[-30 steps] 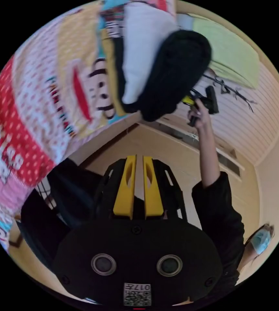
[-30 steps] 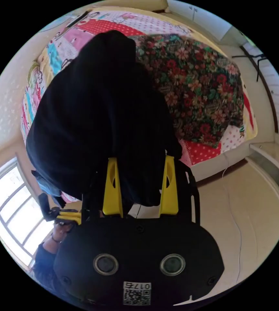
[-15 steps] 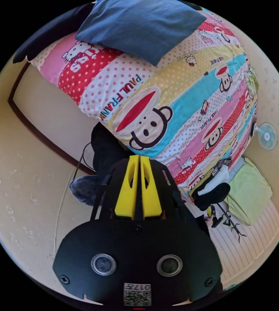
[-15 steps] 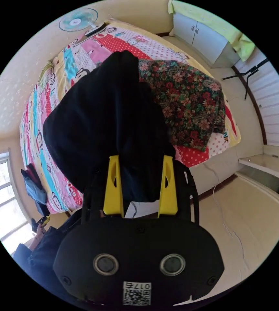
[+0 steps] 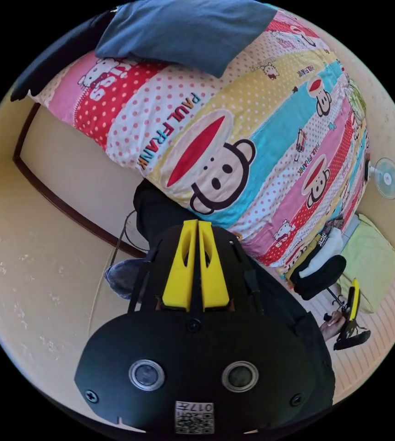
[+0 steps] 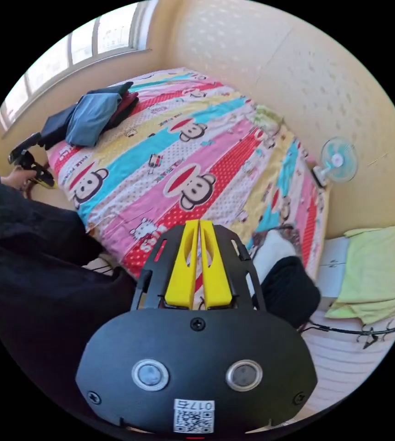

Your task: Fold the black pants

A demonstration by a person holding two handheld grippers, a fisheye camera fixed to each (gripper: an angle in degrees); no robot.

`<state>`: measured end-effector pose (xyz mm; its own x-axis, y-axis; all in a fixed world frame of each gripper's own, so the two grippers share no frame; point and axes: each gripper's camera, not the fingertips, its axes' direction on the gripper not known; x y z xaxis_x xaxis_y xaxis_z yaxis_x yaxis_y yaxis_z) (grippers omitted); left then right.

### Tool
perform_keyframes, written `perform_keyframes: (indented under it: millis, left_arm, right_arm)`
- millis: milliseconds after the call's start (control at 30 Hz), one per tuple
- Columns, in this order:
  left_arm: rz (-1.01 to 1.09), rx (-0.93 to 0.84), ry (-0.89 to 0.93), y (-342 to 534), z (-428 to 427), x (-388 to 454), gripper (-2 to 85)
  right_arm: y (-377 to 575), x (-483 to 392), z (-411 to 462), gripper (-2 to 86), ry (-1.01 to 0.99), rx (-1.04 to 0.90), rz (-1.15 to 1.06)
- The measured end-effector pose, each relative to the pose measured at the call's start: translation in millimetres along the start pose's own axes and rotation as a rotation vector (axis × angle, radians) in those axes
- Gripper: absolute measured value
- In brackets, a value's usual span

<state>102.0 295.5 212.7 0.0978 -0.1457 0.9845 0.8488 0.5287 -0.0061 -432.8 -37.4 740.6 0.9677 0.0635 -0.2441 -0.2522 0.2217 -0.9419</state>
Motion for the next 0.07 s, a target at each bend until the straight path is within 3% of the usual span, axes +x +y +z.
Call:
perform_keyframes:
  millis: [67]
  left_arm:
    - [0.075, -0.067, -0.086, -6.7, -3.0, 7.0, -1.0]
  right_arm:
    - [-12.7, -42.1, -28.7, 0.3, 0.194, 0.215, 0.008]
